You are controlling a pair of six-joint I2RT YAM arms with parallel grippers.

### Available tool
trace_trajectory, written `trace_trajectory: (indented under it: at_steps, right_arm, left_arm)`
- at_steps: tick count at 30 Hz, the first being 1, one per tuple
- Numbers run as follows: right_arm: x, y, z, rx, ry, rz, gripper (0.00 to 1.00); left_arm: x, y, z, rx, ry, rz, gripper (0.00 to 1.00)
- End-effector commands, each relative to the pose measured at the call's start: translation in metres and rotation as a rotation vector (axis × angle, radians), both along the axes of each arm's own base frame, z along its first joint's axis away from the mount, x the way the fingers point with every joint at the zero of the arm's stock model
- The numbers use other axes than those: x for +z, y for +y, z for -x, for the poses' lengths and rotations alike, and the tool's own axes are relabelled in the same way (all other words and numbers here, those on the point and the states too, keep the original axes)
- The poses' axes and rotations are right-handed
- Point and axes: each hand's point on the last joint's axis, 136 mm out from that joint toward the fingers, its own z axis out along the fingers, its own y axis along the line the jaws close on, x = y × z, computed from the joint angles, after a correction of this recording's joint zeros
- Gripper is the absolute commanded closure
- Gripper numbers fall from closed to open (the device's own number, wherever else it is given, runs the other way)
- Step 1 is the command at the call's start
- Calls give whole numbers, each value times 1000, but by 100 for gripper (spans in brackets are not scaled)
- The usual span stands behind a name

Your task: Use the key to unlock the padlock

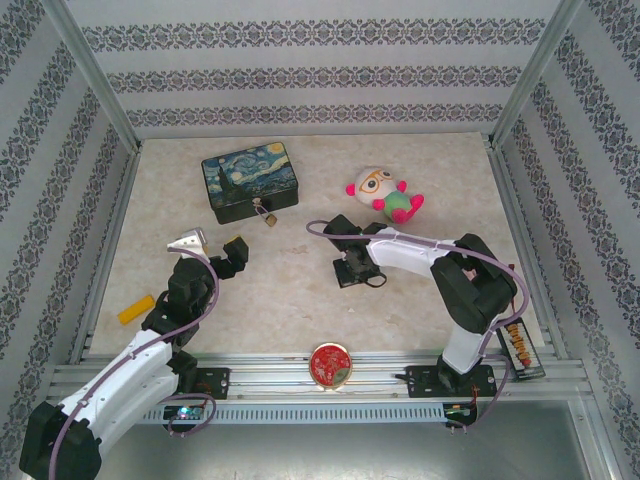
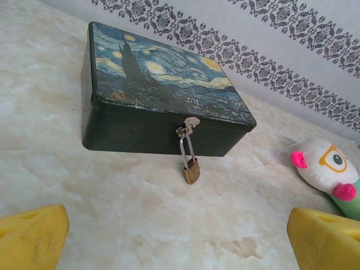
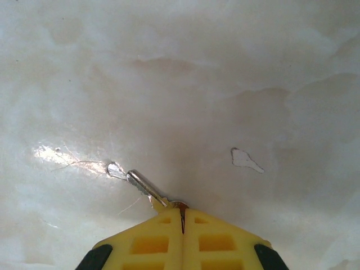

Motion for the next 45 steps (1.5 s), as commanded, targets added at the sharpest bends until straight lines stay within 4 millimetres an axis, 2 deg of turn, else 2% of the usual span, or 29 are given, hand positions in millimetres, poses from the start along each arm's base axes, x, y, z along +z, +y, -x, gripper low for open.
trace_trajectory:
  at_steps: [1, 10, 17, 25, 32, 45]
  right_arm:
    - [16, -5, -1, 30, -53, 19, 100]
    - [52, -3, -7, 120, -191, 43, 100]
    - [93, 17, -11, 196, -316, -15, 100]
    - [135, 51, -9, 257, -425, -184, 100]
    - [157, 66, -7, 274, -455, -301, 100]
    - [165, 82, -5, 273, -457, -398, 100]
  left_arm:
    - [8, 2, 0, 31, 5, 24, 1]
    - [13, 5, 1, 57, 45, 47, 1]
    - [27, -12, 0, -39, 49, 58, 1]
    - [53, -57, -3, -252, 59, 174, 1]
    - [62, -101, -5, -452, 87, 318, 1]
    - [59, -164, 0, -644, 131, 380, 27]
